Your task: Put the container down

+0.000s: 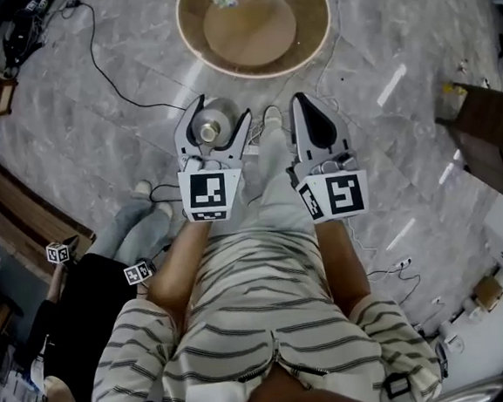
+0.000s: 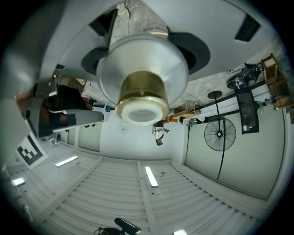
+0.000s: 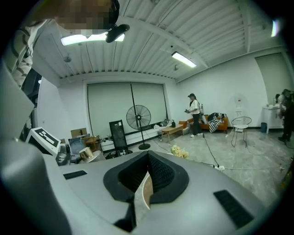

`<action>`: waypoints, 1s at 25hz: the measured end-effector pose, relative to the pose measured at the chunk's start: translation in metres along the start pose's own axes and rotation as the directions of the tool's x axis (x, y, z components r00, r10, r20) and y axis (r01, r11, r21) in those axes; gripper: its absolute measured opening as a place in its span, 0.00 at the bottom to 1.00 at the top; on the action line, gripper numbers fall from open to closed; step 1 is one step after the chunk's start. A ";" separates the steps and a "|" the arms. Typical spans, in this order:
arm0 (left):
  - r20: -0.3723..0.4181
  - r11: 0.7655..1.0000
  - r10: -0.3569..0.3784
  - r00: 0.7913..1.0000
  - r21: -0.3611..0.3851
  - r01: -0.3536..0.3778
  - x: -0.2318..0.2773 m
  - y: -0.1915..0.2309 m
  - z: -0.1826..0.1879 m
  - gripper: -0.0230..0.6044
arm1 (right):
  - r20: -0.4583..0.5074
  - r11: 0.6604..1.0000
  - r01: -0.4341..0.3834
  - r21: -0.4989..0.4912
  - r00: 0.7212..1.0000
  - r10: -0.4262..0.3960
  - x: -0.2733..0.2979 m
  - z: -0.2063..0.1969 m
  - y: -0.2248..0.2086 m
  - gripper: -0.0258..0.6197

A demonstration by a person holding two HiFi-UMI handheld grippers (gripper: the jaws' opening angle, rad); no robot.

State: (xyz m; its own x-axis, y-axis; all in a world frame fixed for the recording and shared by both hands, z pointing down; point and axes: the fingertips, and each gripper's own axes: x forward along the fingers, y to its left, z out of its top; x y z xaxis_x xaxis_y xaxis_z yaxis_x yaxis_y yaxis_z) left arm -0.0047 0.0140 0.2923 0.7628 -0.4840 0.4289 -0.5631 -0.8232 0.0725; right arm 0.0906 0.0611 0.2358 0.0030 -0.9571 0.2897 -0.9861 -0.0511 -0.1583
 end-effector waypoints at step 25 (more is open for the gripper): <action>-0.080 0.994 0.109 0.991 -0.008 -0.110 0.184 0.033 -0.133 0.56 | -0.132 0.993 -0.113 0.046 0.984 0.118 0.138 -0.163 -0.089 0.05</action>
State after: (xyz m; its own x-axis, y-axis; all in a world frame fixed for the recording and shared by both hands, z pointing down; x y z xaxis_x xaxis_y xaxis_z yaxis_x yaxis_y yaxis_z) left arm 0.0746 -0.0625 0.4930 0.6687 -0.5458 0.5049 -0.6465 -0.7623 0.0320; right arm 0.1518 -0.0202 0.4438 -0.1356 -0.9103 0.3911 -0.9714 0.0444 -0.2334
